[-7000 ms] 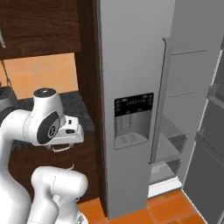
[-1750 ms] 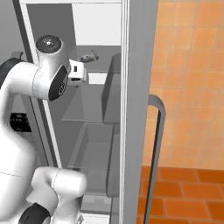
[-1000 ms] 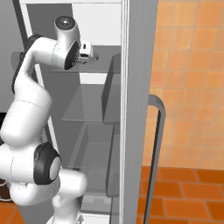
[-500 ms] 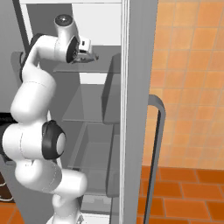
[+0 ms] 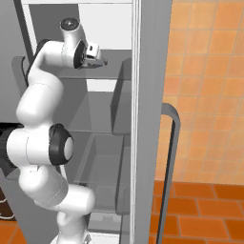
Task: Place one eggplant and one fish in each tupperware on the nearby counter, to pack two identical lunches.
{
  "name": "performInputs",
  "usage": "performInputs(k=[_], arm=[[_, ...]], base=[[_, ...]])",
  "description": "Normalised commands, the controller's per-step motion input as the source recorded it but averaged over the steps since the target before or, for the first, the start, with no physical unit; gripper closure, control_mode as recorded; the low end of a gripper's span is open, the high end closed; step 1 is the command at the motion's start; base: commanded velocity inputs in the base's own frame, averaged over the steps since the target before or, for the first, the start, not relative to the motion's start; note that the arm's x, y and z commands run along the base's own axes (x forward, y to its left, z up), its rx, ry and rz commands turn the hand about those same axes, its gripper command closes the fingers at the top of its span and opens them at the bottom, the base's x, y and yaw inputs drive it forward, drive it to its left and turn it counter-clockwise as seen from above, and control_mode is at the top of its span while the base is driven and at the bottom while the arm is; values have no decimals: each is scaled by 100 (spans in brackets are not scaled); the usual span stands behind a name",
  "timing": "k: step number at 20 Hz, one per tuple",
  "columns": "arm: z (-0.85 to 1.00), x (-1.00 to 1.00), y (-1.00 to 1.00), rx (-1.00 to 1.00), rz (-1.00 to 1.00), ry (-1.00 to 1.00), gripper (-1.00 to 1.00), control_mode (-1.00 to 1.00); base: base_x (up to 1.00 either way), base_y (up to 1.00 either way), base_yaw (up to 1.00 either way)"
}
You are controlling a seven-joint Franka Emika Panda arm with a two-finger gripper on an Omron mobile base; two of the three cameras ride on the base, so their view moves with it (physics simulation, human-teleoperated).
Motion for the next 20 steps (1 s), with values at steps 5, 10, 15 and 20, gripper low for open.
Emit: performInputs(k=[5, 10, 15, 20], arm=[[0, 62, -1, 1, -1, 0, -100, -100], [-9, 41, 0, 0, -10, 0, -100, -100], [-6, -15, -16, 0, -10, 0, -100, -100], [-32, 19, 0, 0, -6, 0, -100, -100]], base=[[0, 0, 0], [0, 0, 0], [0, 0, 0], [0, 0, 0]])
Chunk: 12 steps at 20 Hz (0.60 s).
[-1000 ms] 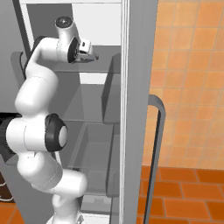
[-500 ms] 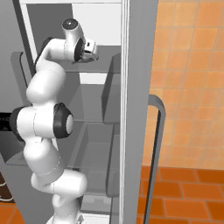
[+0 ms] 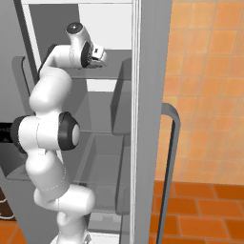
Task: Place one eggplant and one fish in each tupperware on the nearby counter, to pack two identical lunches.
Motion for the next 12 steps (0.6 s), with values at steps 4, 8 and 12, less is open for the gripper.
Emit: performInputs(k=[4, 8, 12], arm=[[-6, 23, 0, 0, -9, 1, -100, -100], [-27, 2, 0, 0, -9, 0, -100, -100], [-5, 0, 0, 0, -1, 1, -100, -100]], base=[[0, 0, 0], [0, 0, 0], [0, 0, 0]])
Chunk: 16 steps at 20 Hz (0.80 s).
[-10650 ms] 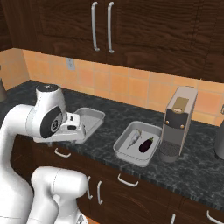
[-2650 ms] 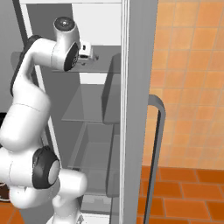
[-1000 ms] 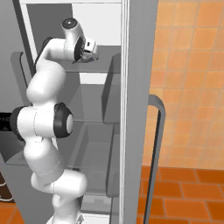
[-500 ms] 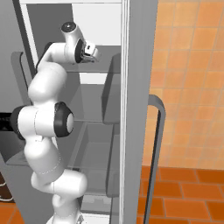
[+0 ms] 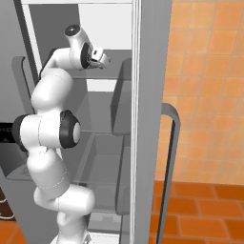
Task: Place one eggplant and one fish in each tupperware on the nearby counter, to pack two identical lunches.
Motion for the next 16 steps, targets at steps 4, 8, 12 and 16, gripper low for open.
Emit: performInputs(k=[4, 8, 12, 16], arm=[[-1, 0, 0, 0, 0, 2, 100, -100], [0, 0, 0, 0, 0, 1, 100, -100], [0, -39, -16, 0, 0, 0, 100, -100], [25, -62, -55, 0, 7, 0, 100, -100]], base=[[0, 0, 0], [0, 0, 0], [0, 0, 0], [0, 0, 0]])
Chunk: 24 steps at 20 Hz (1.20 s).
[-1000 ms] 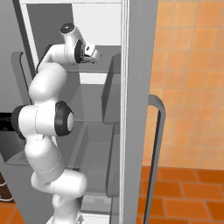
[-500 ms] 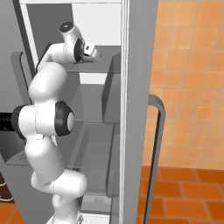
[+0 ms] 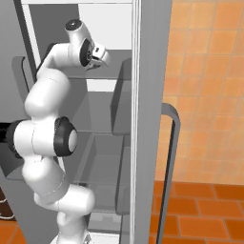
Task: Place one eggplant and one fish in each tupperware on the nearby counter, to pack two identical lunches.
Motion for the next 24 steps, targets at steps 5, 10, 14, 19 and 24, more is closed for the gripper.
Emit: performInputs(k=[5, 10, 14, 19, 24], arm=[[36, -62, -32, 0, 15, 3, 100, -100], [9, -100, -42, 0, 24, 0, 100, -100], [-39, -100, -31, -6, 23, 2, 100, -100], [-78, -100, 7, -26, 17, 16, 100, -100], [-100, -100, 20, -31, 12, 34, 100, -100]], base=[[0, 0, 0], [0, 0, 0], [0, 0, 0], [0, 0, 0], [0, 0, 0]])
